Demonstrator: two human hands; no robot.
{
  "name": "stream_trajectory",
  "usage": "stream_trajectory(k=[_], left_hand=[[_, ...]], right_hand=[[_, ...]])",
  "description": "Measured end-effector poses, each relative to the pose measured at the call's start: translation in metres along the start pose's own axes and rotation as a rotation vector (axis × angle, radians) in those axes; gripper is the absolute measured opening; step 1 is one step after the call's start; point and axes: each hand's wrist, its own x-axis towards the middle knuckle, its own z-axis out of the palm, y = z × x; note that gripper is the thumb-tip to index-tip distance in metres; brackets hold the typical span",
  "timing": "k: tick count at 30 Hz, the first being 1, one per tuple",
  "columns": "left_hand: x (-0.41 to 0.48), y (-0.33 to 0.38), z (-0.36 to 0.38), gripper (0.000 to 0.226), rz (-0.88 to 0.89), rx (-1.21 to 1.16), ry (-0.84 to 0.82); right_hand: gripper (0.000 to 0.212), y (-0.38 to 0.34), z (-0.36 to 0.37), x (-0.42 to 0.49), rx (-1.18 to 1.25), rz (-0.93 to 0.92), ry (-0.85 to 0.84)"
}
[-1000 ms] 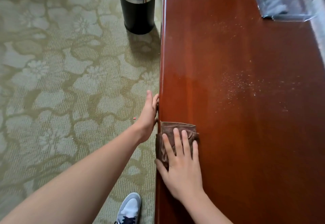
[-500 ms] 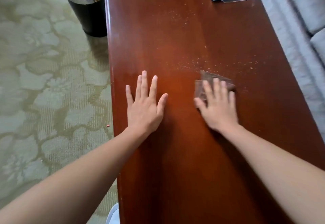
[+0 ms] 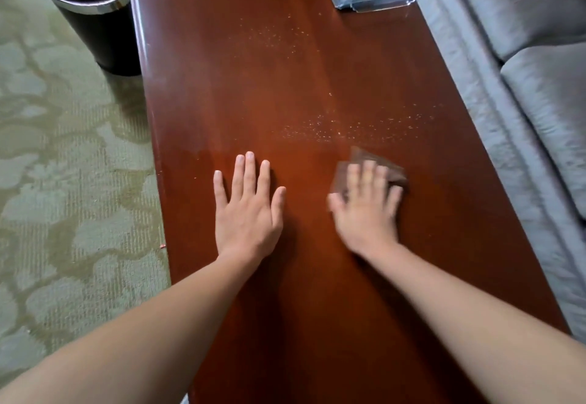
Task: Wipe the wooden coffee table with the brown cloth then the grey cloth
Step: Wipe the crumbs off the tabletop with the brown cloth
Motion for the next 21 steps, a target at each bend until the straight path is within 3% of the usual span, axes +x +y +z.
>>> stream_trajectory(k=[4,10,12,17,21], left_hand=[[0.001,-0.002,0.002,0.073,-0.001,-0.038,0.026],[-0.004,0.002,-0.001,0.069,0.053,-0.079,0.081],[-0.012,0.008,0.003,0.066,0.165,-0.057,0.103],[-0.028,0.064,0.020,0.057,0.274,0.057,0.100],[-0.038,0.140,0.041,0.055,0.389,0.101,0.031]], right_hand=[[0.080,-0.061,0.010,-0.026,-0.015,-0.257,0.013],[0.078,0.023,0.008,-0.031,-0.057,-0.458,-0.019],[0.078,0.075,0.010,-0.033,-0.048,-0.377,-0.023],[0.083,0.243,0.011,-0.041,-0.029,0.108,0.001],[0.085,0.255,0.016,-0.052,0.082,0.329,-0.004]])
